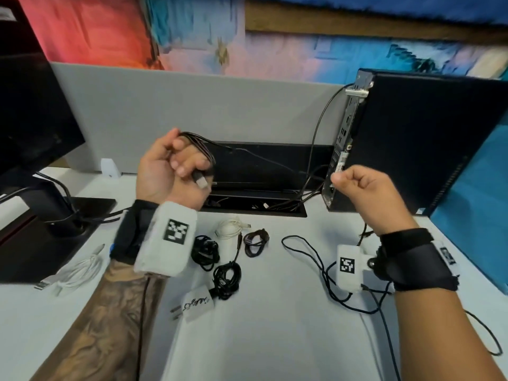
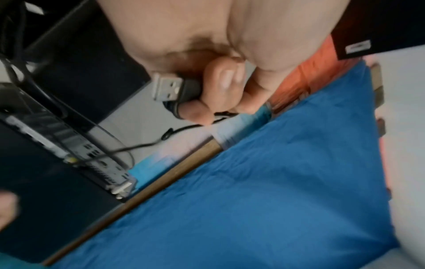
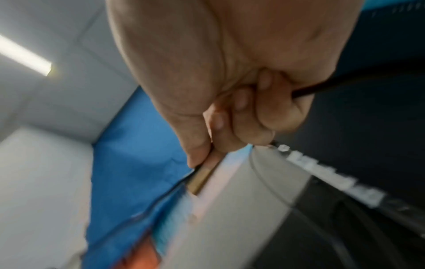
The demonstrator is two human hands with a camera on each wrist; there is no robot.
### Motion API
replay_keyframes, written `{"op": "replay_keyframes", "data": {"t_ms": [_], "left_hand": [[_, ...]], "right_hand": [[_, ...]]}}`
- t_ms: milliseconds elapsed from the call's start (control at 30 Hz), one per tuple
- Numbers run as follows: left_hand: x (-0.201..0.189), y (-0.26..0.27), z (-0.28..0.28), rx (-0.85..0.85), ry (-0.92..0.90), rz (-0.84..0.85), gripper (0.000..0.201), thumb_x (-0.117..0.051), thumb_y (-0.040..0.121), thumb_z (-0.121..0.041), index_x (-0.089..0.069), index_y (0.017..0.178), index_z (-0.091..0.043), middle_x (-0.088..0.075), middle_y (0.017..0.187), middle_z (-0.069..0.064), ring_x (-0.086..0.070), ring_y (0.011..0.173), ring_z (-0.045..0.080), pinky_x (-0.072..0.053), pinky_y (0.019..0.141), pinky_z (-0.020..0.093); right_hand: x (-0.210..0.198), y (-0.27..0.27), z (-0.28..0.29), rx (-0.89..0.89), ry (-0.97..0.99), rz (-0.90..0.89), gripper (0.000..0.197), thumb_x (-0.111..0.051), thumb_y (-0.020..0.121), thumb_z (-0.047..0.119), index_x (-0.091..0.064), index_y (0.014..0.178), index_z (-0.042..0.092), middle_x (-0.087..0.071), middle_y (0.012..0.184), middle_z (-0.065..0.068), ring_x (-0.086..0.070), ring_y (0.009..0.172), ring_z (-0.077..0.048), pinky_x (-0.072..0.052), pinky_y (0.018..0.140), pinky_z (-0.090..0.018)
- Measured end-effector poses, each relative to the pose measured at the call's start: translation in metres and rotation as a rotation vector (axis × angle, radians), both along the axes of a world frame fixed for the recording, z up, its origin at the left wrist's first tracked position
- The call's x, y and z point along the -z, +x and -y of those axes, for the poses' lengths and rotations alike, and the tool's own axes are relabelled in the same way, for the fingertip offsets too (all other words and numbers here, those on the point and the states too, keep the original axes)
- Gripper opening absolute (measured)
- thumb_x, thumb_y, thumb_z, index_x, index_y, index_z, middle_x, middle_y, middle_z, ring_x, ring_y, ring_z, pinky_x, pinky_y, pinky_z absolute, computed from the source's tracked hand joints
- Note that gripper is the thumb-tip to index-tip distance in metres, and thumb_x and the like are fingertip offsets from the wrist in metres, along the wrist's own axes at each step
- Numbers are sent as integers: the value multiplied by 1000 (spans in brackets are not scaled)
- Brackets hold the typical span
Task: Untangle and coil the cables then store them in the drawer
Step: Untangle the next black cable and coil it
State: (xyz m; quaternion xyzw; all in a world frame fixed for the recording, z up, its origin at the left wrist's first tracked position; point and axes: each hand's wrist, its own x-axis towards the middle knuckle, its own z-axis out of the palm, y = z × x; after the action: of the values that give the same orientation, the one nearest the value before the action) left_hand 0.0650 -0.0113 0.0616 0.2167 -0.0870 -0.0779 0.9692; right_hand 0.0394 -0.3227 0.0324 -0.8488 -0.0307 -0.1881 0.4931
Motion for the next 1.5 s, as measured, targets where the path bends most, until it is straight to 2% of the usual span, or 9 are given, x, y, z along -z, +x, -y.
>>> {"op": "replay_keyframes", "data": {"t_ms": [167, 400, 633, 700, 833, 933, 1133, 1333, 1500], "left_hand": [[-7, 6, -16, -151, -318, -30, 15, -47, 90, -6, -56, 78, -5, -43, 57, -2, -46, 45, 14, -51, 61, 28], [12, 29, -19, -410, -185, -79, 17, -49, 90, 4, -66, 90, 3, -74, 86, 12, -67, 110, 23, -52, 93, 36], [49, 20, 31, -715, 976, 300, 17, -57, 97, -5, -73, 102, -9, -75, 103, 6, -73, 97, 17, -54, 95, 29], [50, 10, 46, -554, 1191, 390, 17, -56, 98, -9, -73, 103, -6, -75, 94, -1, -72, 92, 9, -56, 93, 31], [45, -13, 70, -118, 1350, 552, 38, -44, 98, -34, -71, 86, -10, -69, 77, 13, -65, 75, 30, -51, 81, 52], [33, -29, 79, 133, 1269, 581, 37, -44, 96, -23, -66, 66, -27, -53, 72, 28, -52, 61, 22, -49, 76, 51], [6, -37, 66, 537, 440, 408, 29, -38, 88, -17, -63, 83, -5, -44, 59, -1, -45, 55, 17, -52, 74, 34], [-3, -13, 47, 25, -55, 186, 31, -37, 101, -11, -66, 94, 0, -66, 84, 6, -70, 78, 19, -59, 85, 38], [22, 3, 51, -367, 367, 204, 24, -42, 104, -9, -64, 99, -2, -71, 95, 9, -71, 92, 24, -55, 92, 36]], "right_hand": [[15, 8, -6, 53, -166, -166, 45, -61, 98, 46, -65, 64, 17, -69, 76, -12, -68, 81, -25, -45, 72, -33], [-15, -18, -29, -237, -383, -294, 51, -66, 91, 52, -66, 58, 14, -55, 55, 8, -50, 55, -2, -40, 66, -20], [-61, -61, -50, -498, -117, -22, 31, -70, 83, 45, -76, 64, 21, -64, 59, 7, -56, 56, -1, -43, 63, -9], [-66, -62, -42, -456, 87, 153, 21, -75, 83, 44, -81, 78, 25, -70, 67, 5, -52, 51, -2, -40, 52, -12], [-61, -48, -19, -232, 226, 344, 16, -66, 94, 32, -78, 88, 25, -61, 62, 12, -35, 50, -7, -28, 47, -22], [-50, -31, -4, 17, 249, 402, 21, -60, 99, 24, -74, 84, 26, -57, 58, 20, -43, 55, 1, -34, 54, -18], [-15, -5, -9, 112, 24, 254, 19, -63, 100, 23, -75, 88, 32, -74, 91, 12, -66, 86, 2, -50, 81, -19], [-18, -23, -56, -293, -275, -81, 19, -61, 99, 37, -80, 98, 33, -76, 99, 19, -69, 96, 3, -54, 87, -23], [-32, -43, -73, -385, -429, -108, 22, -61, 97, 42, -77, 93, 30, -74, 87, 0, -68, 81, -18, -57, 80, -43]]}}
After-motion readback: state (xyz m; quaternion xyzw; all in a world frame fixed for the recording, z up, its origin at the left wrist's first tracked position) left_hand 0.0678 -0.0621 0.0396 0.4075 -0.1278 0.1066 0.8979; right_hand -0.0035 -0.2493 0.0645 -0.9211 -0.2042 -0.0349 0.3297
